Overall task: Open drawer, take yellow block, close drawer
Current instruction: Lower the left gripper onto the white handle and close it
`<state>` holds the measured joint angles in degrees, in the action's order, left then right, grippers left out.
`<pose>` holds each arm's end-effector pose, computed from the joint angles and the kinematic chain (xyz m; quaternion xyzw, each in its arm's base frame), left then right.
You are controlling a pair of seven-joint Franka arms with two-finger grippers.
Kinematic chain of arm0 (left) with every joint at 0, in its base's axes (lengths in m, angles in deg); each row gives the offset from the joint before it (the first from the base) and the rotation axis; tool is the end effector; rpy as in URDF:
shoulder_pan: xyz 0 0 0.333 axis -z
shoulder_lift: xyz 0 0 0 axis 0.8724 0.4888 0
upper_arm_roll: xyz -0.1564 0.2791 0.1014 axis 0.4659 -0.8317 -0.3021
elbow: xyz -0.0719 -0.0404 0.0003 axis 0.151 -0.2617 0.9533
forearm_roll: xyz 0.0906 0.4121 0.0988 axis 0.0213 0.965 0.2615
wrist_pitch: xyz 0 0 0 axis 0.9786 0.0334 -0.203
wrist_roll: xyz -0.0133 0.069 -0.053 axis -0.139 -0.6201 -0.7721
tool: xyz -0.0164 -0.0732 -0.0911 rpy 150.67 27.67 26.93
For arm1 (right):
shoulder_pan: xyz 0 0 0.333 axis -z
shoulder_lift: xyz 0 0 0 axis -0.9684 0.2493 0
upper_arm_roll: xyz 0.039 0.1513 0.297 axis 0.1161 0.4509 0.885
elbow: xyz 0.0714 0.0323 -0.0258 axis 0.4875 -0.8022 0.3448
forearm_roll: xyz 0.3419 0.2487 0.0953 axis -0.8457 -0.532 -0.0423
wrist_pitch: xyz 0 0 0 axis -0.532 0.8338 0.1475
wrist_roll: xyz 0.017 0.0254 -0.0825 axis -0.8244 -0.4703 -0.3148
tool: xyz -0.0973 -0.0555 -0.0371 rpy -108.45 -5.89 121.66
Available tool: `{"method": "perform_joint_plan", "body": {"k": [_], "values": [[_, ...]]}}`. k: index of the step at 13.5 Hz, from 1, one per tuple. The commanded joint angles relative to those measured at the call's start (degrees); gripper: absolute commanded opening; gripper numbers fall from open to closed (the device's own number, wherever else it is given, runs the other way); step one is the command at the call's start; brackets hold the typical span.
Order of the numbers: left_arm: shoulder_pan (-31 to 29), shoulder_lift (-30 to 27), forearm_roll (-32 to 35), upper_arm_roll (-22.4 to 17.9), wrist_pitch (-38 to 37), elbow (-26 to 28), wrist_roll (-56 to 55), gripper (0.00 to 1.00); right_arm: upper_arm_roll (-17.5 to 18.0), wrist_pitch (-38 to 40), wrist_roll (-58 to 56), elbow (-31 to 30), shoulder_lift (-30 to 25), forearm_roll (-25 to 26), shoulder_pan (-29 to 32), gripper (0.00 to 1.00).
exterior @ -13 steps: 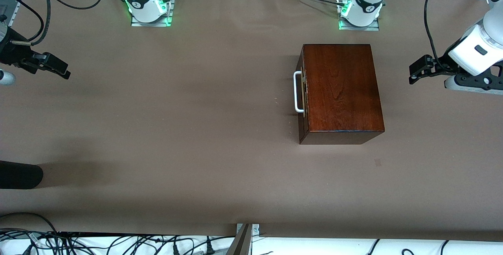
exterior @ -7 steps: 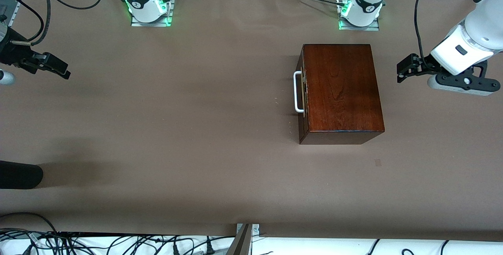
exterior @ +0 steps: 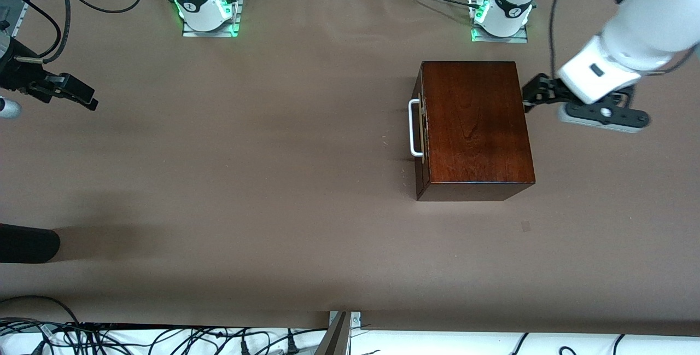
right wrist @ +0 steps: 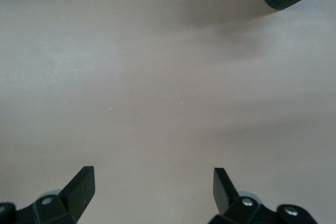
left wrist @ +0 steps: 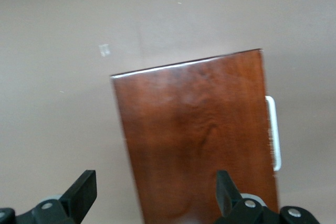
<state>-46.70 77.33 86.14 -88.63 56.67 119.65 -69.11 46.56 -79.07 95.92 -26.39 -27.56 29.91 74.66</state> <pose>0.6038 -0.1650 0.5829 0.9976 -0.0672 -0.0184 0.0037 0.6036 -0.0057 0.6000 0.9969 -0.0772 0.0065 0.0103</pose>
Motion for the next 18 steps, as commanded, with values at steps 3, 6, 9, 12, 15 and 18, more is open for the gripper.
{"method": "perform_joint_plan", "body": {"k": [3,6,9,12,15,18], "values": [[0.37,4.91,0.82,10.42,1.86,-0.9,-17.85,1.0,0.07,0.35,0.58,1.17,0.43,-0.09,-0.06,1.0],[3.52,8.25,3.01,15.1,5.38,-0.64,-27.97,1.0,0.07,0.35,0.58,1.26,0.43,0.0,-0.06,1.0],[8.8,12.47,6.79,16.42,7.83,-0.12,-34.83,1.0,0.07,0.35,0.58,1.26,0.43,-0.09,-0.06,1.0],[11.0,16.25,10.66,17.13,10.83,0.76,-37.13,1.0,0.07,0.35,0.49,1.17,0.43,0.0,-0.06,1.0],[15.73,20.21,17.32,17.04,10.84,0.85,-42.91,1.0,0.07,0.35,0.49,1.17,0.43,0.0,-0.06,1.0],[16.72,22.68,21.04,17.13,11.1,0.94,-46.01,1.0,0.07,0.35,0.49,1.26,0.6,0.0,-0.06,1.0]]}}
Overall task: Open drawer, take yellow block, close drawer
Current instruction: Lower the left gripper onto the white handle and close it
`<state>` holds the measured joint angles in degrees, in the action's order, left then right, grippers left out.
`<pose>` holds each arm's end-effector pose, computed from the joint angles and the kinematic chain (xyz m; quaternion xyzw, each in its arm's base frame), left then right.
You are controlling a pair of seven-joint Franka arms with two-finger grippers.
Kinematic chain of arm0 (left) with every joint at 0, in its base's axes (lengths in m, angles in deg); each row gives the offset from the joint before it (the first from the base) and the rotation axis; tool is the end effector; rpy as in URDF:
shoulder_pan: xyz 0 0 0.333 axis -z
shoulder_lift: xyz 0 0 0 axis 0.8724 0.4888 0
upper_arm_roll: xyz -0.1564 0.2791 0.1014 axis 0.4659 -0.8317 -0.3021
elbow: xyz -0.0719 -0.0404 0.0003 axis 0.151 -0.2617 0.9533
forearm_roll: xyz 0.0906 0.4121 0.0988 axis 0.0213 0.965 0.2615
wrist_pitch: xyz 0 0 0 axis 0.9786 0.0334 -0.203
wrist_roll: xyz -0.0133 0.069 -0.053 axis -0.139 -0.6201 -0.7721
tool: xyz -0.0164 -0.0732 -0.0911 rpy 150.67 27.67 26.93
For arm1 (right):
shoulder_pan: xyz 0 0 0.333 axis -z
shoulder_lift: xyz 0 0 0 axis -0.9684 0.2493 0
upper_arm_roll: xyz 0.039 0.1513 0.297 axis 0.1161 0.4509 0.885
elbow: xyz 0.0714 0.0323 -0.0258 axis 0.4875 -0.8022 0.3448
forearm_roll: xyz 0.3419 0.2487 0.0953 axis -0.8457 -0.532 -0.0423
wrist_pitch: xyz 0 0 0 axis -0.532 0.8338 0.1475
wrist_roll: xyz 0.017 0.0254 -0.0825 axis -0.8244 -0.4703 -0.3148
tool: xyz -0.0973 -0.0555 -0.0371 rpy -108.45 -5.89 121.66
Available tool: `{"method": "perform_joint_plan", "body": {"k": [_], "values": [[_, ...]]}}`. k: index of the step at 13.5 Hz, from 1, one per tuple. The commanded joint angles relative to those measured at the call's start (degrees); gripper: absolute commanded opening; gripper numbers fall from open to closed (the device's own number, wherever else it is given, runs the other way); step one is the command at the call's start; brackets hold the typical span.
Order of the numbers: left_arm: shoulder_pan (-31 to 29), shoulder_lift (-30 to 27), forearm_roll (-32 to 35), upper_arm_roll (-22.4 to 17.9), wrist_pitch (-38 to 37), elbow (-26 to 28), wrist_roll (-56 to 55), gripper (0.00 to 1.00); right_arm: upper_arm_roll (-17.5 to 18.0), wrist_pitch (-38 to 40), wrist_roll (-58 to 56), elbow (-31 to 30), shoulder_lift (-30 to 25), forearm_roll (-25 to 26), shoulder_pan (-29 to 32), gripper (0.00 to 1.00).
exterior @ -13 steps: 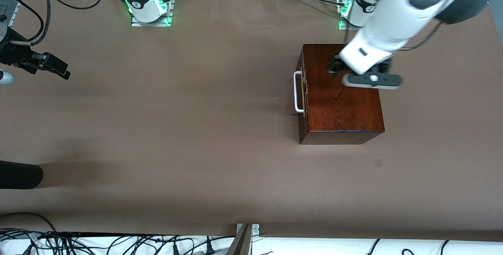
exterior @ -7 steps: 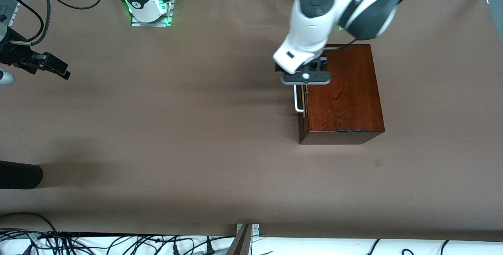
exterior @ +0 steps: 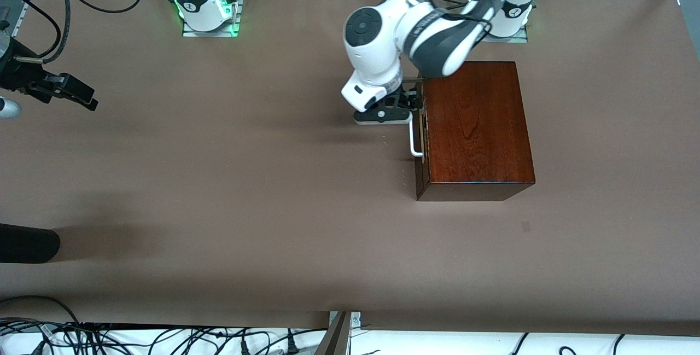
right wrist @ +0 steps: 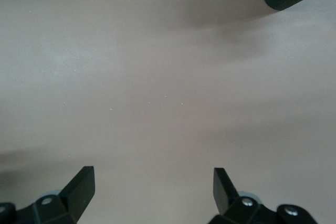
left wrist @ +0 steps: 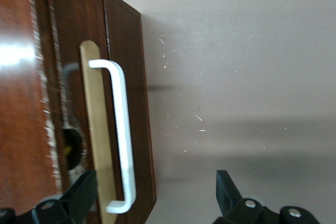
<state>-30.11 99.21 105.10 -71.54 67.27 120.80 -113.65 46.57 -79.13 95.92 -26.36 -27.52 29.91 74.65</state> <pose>0.4977 -0.4885 0.3447 -0.9906 0.0206 0.0115 0.1344 0.6039 -0.0054 0.5999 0.9969 -0.0771 0.0069 0.0103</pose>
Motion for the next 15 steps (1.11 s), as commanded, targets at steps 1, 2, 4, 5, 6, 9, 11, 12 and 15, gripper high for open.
{"method": "perform_joint_plan", "body": {"k": [1,2,4,5,6,9,11,12,15], "values": [[-0.22,0.89,2.08,0.04,1.28,0.83,-1.39,1.0,0.06,0.41,0.49,1.23,0.73,0.0,-0.05,1.0],[-0.4,0.89,2.16,-0.05,2.51,1.89,-1.3,1.0,0.06,0.41,0.49,1.14,0.73,0.0,-0.05,1.0],[-0.49,2.02,2.34,-0.31,4.35,2.42,-1.38,1.0,0.06,0.41,0.49,1.23,0.73,0.0,-0.05,1.0],[-0.49,2.38,2.78,-0.66,5.33,2.6,-1.38,1.0,0.06,0.41,0.49,1.23,0.73,0.0,-0.05,1.0],[-0.57,2.73,4.78,-0.75,5.51,2.86,-1.3,1.0,0.06,0.41,0.49,1.23,0.73,0.0,-0.05,1.0],[-1.1,3.35,6.82,-0.84,5.51,2.87,-1.12,1.0,0.06,0.41,0.49,1.23,0.73,0.0,-0.05,1.0],[-1.1,3.35,6.82,-1.45,5.6,2.87,-0.6,1.0,0.06,0.41,0.49,1.14,0.73,0.0,-0.05,1.0],[-1.1,3.44,6.91,-1.71,5.6,2.87,-0.59,1.0,0.06,0.41,0.49,1.23,0.73,0.0,-0.05,1.0],[-1.19,4.31,6.91,-2.68,7.44,2.87,-0.51,1.0,0.06,0.41,0.49,1.23,0.73,0.0,-0.05,1.0]]}}
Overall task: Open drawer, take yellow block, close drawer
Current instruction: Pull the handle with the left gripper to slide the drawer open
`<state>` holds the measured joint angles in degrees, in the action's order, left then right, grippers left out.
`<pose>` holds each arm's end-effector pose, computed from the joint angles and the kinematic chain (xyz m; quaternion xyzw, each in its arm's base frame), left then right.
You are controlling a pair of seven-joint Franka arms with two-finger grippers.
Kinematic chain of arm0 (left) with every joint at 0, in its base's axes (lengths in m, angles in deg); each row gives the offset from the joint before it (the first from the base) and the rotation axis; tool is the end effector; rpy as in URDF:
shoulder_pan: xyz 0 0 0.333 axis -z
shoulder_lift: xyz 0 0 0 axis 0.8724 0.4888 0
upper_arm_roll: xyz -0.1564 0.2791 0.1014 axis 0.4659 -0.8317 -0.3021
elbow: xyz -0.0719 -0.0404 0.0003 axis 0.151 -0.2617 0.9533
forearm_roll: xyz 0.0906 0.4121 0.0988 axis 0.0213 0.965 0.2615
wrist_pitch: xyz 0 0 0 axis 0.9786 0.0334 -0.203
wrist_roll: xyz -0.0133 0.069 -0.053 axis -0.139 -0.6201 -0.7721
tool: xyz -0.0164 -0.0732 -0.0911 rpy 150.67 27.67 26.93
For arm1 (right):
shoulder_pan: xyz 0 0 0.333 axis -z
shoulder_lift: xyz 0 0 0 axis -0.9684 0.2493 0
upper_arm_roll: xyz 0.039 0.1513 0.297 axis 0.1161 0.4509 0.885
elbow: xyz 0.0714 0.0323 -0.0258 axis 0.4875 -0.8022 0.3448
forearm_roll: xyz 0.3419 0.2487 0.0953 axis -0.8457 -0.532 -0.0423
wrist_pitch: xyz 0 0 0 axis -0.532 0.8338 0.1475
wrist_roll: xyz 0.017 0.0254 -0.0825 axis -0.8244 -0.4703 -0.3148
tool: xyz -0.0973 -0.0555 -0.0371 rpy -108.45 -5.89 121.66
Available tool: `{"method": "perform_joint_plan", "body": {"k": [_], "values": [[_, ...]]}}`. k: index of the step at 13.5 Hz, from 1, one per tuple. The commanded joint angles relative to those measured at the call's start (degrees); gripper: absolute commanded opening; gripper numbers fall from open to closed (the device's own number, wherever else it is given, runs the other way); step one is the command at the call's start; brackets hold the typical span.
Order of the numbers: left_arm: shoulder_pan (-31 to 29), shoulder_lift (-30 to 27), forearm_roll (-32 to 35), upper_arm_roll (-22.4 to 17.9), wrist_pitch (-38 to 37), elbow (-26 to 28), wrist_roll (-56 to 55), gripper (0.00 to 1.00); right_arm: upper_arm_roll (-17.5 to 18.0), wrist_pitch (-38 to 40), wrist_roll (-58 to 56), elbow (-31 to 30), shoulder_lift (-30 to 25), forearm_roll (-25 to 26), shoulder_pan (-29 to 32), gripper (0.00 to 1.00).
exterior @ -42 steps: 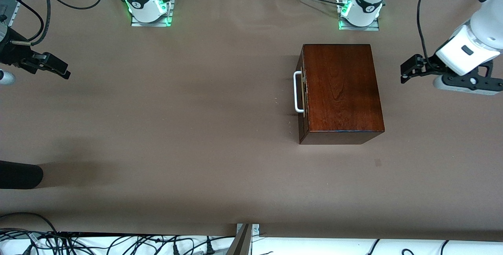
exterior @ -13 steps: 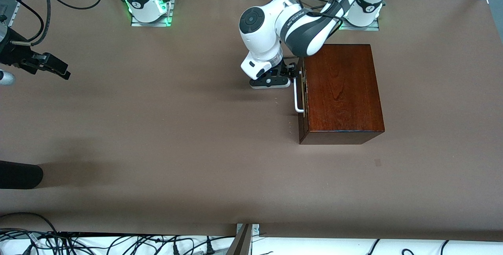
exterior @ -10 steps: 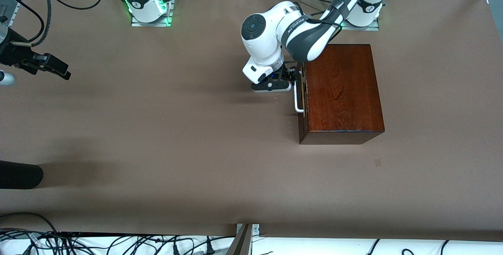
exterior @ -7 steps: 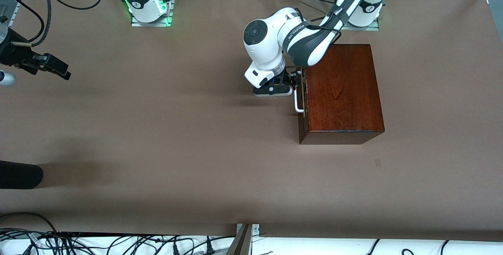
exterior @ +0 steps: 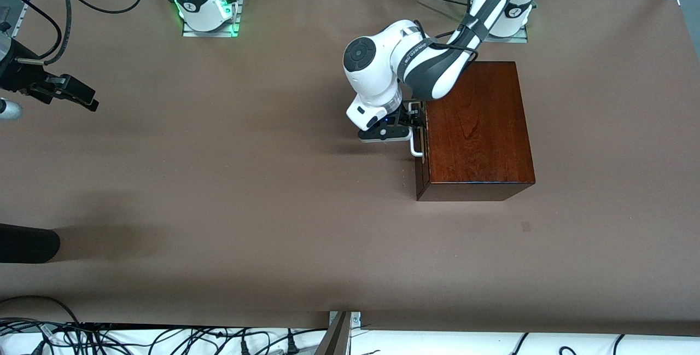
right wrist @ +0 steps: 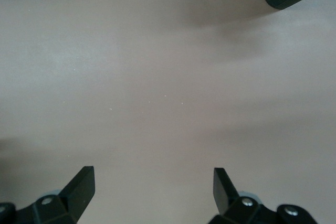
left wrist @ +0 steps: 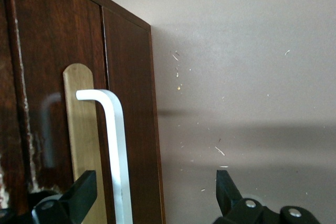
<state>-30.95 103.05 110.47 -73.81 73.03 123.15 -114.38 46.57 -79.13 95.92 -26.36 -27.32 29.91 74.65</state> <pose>0.5240 -0.4635 0.2841 -0.9870 0.0214 -0.0107 0.1592 0.6049 -0.0054 0.5978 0.9970 -0.0770 0.0052 0.0104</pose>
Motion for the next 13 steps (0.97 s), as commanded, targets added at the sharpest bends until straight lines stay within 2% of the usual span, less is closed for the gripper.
{"method": "perform_joint_plan", "body": {"k": [1,10,13], "values": [[-0.26,0.74,1.55,-0.51,1.94,0.51,0.14,1.0,0.06,0.4,0.57,1.23,0.54,-0.09,-0.05,1.0],[0.79,3.64,0.05,-0.42,5.98,-0.45,-6.1,1.0,0.06,0.4,0.49,1.23,0.54,-0.09,-0.05,1.0],[2.19,4.6,-4.16,-0.42,8.09,-2.46,-9.08,1.0,0.06,0.4,0.49,1.23,0.54,0.0,-0.05,1.0]]}}
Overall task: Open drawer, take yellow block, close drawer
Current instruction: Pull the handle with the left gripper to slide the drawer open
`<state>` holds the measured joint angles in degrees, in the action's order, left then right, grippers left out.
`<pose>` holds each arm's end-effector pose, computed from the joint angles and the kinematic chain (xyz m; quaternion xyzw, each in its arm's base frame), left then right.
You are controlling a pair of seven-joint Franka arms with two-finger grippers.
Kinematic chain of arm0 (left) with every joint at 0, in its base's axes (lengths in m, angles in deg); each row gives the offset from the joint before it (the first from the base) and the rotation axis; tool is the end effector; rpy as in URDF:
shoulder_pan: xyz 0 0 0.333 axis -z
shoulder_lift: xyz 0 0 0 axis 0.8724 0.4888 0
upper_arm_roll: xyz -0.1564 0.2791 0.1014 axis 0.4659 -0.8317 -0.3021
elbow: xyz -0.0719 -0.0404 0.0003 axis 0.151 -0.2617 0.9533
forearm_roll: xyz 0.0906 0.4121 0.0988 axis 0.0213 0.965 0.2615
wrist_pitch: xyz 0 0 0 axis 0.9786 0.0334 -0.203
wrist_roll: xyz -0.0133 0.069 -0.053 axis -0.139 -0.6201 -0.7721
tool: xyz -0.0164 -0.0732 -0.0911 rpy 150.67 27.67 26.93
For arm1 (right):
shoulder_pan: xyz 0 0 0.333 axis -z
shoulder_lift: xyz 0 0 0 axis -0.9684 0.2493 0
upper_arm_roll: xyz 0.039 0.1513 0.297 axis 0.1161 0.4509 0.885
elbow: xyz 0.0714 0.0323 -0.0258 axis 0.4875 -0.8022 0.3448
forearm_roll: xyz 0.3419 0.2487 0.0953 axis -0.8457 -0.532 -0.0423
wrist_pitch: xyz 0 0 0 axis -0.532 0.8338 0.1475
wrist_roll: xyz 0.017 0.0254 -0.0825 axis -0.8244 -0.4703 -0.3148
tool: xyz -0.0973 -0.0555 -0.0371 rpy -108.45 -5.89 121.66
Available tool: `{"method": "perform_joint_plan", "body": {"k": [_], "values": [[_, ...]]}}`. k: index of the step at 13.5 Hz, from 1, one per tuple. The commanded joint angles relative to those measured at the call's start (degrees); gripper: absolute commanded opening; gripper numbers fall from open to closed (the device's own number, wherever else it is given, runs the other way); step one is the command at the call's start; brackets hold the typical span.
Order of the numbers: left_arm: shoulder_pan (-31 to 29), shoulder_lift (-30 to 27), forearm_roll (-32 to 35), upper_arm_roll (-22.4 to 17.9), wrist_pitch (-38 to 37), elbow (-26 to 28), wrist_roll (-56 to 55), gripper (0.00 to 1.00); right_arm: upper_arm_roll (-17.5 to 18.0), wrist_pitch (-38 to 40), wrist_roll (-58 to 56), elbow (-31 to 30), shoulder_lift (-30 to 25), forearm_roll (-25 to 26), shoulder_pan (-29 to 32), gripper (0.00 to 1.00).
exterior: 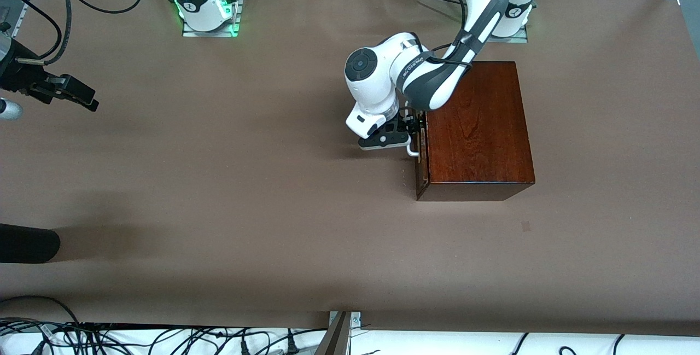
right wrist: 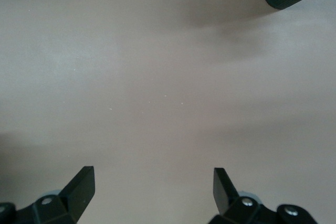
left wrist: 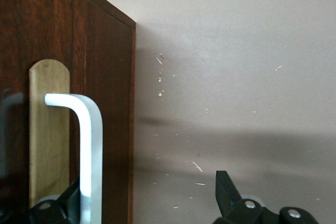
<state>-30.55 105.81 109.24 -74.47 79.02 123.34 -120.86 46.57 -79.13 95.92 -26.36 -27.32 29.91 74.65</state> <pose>0.5274 -0.4729 0.2543 -0.9913 -0.0328 -0.0201 0.1258 0.6049 -0.0054 0.5978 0.9970 -0.0770 0.0052 0.0104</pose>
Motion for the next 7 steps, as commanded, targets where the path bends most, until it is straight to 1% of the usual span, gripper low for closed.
{"method": "perform_joint_plan", "body": {"k": [1,4,6,7], "values": [[2.93,2.72,-3.03,0.25,2.11,-4.32,-2.96,1.0,0.07,0.41,0.49,1.23,0.53,0.0,-0.05,1.0],[5.83,5.27,-3.12,0.07,2.11,-9.16,-7.43,1.0,-0.02,0.41,0.49,1.23,0.53,0.09,-0.05,1.0],[8.82,6.68,-3.12,-1.24,2.11,-11.88,-7.8,1.0,0.06,0.41,0.49,1.23,0.53,0.09,-0.05,1.0],[10.49,7.12,-3.12,-2.64,2.11,-12.85,-7.8,1.0,-0.02,0.41,0.49,1.23,0.53,0.09,-0.05,1.0]]}}
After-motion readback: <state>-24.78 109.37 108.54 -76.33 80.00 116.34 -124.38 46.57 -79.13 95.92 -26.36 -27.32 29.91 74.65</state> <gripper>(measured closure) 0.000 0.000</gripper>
